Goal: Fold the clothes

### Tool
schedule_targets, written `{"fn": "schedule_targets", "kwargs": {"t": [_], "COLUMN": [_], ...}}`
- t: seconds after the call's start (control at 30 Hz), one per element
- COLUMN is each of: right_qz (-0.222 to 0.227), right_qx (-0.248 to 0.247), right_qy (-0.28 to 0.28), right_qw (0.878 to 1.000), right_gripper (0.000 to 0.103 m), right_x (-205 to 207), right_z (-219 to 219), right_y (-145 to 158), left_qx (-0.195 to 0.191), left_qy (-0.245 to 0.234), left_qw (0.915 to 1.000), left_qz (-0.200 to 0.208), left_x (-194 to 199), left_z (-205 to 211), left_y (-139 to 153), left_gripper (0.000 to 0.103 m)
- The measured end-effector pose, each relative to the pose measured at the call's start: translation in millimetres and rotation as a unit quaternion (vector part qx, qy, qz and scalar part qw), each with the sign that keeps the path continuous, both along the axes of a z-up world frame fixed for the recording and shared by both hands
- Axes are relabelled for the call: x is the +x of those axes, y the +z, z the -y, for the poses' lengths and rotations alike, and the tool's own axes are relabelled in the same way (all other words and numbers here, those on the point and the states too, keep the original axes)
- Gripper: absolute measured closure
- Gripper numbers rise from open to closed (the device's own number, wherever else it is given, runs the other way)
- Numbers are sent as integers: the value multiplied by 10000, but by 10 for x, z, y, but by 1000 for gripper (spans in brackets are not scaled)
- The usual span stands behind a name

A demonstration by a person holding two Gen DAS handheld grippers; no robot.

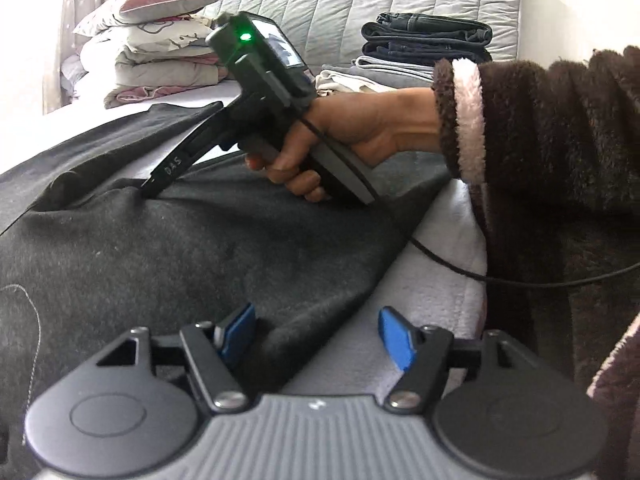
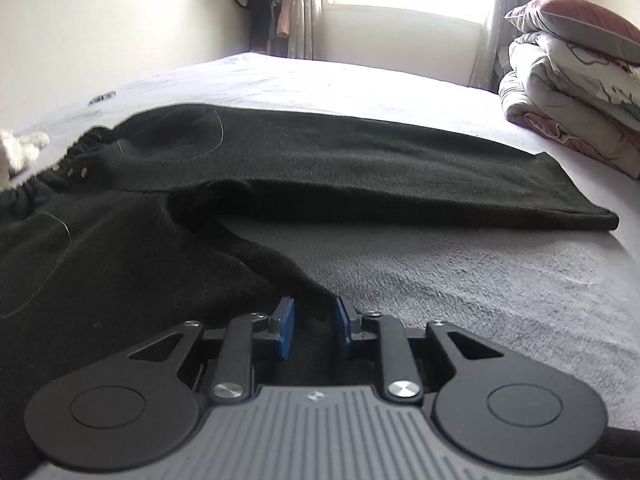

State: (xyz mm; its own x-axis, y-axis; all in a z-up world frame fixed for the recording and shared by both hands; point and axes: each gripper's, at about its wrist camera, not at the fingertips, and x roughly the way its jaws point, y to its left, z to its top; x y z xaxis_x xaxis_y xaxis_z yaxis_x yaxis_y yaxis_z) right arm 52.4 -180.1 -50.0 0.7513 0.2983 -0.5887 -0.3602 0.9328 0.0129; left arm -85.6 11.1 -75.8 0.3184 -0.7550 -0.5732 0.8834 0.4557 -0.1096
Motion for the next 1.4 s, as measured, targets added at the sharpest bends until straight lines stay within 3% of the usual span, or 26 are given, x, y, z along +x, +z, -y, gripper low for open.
{"fn": "schedule_targets", "kwargs": {"t": [0.17, 0.37, 0.53, 0.7, 0.87, 0.97, 1.13, 1.23, 1.4], "right_qz": [93, 37, -73, -192, 33, 98, 127, 174, -220], "right_qx": [141, 122, 2, -45, 207, 402, 168, 309, 676], "right_qy": [-202, -335, -565, -941, -1106, -1236, -1483, -1559, -1343], "right_qw": [9997, 9994, 9984, 9954, 9936, 9915, 9887, 9871, 9884], "right_gripper": [58, 52, 52, 52, 47, 42, 39, 32, 32], "right_x": [-163, -438, -584, -683, -770, -785, -718, -686, -484], "right_z": [194, 478, 639, 694, 575, 467, 174, 4, -310], "right_y": [158, 151, 120, 200, 523, 727, 1107, 1247, 1246], "left_qx": [-320, -373, -210, 135, 339, 442, 443, 393, 81], "left_qy": [221, 1111, 2024, 2902, 3636, 4131, 4803, 5063, 5295], "left_qw": [9979, 9924, 9783, 9566, 9308, 9083, 8711, 8547, 8389], "left_qz": [-511, -386, -392, -232, -146, -485, -922, -1075, -1259], "left_x": [260, 568, 871, 1134, 1376, 1541, 1764, 1825, 1887], "left_z": [-80, -194, -271, -345, -499, -639, -930, -1089, -1302], "left_y": [146, 218, 215, 376, 642, 751, 804, 812, 850], "left_gripper": [31, 25, 22, 22, 15, 13, 13, 13, 11]}}
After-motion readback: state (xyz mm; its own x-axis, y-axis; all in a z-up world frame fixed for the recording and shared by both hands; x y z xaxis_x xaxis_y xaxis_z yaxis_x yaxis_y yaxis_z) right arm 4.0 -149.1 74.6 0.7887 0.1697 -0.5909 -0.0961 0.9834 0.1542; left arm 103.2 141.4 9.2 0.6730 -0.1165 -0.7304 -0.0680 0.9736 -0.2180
